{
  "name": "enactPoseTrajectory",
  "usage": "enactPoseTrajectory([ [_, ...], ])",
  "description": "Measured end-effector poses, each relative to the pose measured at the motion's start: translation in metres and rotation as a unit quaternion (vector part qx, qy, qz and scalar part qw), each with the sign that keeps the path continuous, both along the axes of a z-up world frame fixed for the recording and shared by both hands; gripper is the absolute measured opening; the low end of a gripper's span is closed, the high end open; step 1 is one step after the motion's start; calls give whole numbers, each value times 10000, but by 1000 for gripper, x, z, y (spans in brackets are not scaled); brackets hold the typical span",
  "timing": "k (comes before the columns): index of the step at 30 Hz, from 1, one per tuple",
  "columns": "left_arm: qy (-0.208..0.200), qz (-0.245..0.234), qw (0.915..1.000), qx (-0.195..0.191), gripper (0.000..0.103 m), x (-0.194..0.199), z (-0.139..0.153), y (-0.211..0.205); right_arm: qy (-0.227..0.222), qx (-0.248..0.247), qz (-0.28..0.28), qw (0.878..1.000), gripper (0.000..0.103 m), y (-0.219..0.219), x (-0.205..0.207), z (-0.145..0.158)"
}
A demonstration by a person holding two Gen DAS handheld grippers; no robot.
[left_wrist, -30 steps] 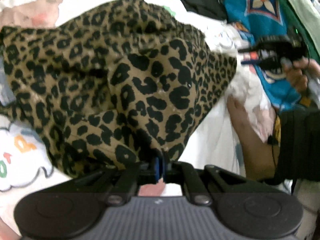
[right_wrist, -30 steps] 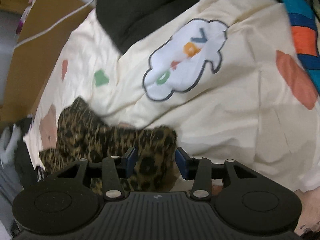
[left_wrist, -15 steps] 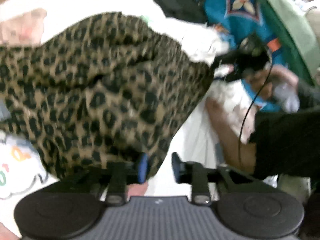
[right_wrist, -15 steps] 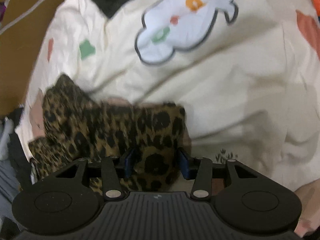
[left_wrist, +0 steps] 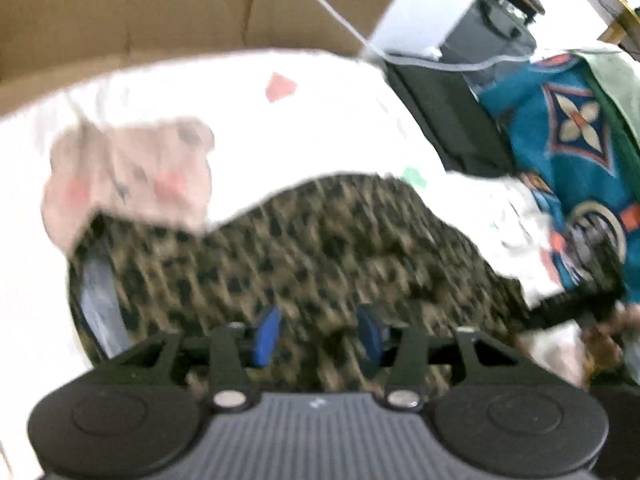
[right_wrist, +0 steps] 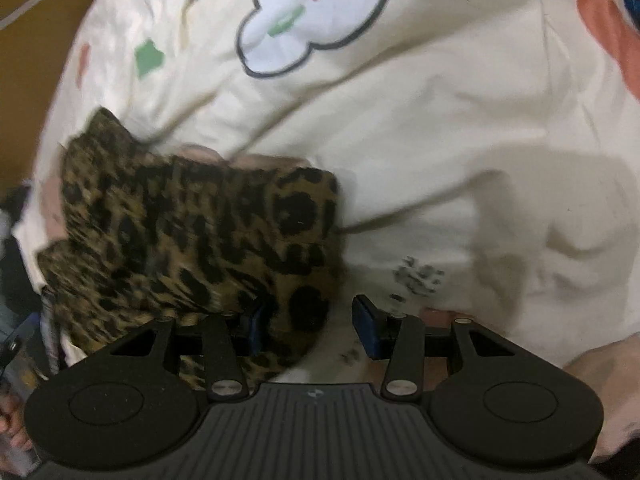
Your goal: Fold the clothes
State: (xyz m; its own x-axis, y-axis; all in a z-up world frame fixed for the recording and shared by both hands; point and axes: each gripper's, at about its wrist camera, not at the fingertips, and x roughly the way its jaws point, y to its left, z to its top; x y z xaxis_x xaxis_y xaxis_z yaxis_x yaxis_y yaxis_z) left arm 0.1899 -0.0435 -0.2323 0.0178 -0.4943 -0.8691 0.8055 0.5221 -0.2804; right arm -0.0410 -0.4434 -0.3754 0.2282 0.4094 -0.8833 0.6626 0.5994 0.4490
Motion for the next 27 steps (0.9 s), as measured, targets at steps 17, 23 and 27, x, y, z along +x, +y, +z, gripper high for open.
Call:
enactPoseTrajectory([
  [17,-414,-120,9985,331,65,30,-44,-91,-227,39,-17,9997,46,9,7,-9],
  [23,-382,-447,9978,302,64,17,-55,-118,-378,-30,49,9993,20,9,5,-5],
  [27,-356,-510,9974,369,56,11,-63,-123,-362,-123,94,9992,9,7,2,-4],
])
